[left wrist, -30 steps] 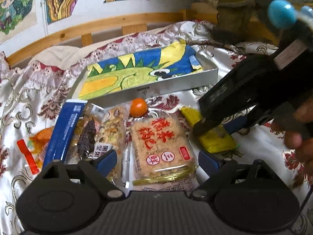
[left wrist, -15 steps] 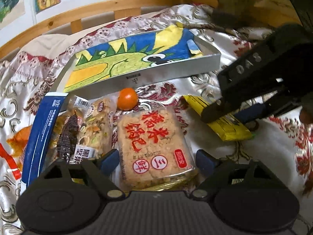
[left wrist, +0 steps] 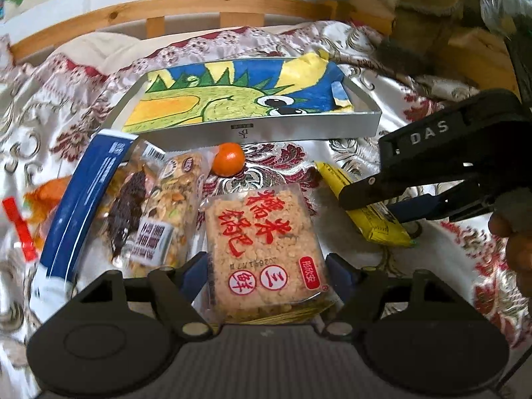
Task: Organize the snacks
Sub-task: 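Carry the rice-cake pack with the left tool into the tray while the right tool carries the yellow bar there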
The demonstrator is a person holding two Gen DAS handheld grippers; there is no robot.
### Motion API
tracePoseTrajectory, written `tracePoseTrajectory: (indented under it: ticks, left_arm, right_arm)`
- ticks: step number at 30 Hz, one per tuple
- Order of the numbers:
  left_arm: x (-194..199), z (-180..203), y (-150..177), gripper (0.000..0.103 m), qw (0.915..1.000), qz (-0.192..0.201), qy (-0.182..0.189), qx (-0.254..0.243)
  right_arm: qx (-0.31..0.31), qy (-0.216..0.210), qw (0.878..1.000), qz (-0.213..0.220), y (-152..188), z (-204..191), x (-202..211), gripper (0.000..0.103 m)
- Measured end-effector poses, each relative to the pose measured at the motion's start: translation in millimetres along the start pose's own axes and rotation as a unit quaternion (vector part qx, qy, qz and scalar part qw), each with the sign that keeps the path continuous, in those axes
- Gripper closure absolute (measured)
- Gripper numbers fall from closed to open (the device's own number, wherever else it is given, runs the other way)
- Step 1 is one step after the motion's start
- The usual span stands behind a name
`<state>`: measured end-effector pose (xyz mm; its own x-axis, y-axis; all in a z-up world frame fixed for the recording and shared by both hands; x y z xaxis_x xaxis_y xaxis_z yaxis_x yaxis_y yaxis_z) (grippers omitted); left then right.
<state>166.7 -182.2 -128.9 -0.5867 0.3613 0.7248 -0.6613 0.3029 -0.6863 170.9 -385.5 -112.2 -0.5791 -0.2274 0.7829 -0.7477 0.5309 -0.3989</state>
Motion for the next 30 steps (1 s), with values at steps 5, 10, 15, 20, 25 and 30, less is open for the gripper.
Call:
tracePoseTrajectory:
  ticks: [5, 10, 15, 20, 25, 30]
  left_arm:
    - [17.7, 1.0, -0.1, 0.024, 0.9997, 0.023, 0.004, 0.009]
    - [35.4, 7.2, -9.4, 0.024, 0.9976, 0.066, 0.019, 0.01]
    - [40.0, 1.0, -36.0, 0.024, 0.9934, 0.111, 0.009, 0.029]
    - [31.0, -18.8, -79.5, 0.024, 0.9877, 0.139, -0.02, 0.069]
    - [5.2, -45.2, -130.9, 0.024, 0.9827, 0.155, -0.038, 0.093]
    - [-42.5, -62.8, -165.8, 0.024, 0.9851, 0.134, -0.013, 0.107]
  right_arm:
    - [0.005, -0.03, 0.999, 0.031, -1.3, -4.8, 17.6, 0.053]
    - [0.04, -0.039, 0.995, 0.08, -8.1, -14.4, 31.5, 0.053]
    - [0.08, -0.029, 0.984, 0.158, -25.9, -25.9, 43.1, 0.053]
    - [0.111, -0.015, 0.971, 0.213, -53.2, -35.1, 35.3, 0.053]
    - [0.102, 0.002, 0.96, 0.26, -88.9, -31.8, 18.4, 0.053]
    - [0.102, 0.01, 0.959, 0.266, -113.2, -26.5, -7.3, 0.053]
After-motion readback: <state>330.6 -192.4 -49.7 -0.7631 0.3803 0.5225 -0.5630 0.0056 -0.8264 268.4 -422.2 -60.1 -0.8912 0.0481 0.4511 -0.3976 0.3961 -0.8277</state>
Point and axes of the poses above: each gripper's, at about its wrist camera, not at the fingertips, and x roughly against the way its jaws point, z to its right, y to its underside, the point moved 4 cm from there along -x, roughly the way its jaws point, and after that the axes turned 3 degrees about -y, right-handed, at the moved point
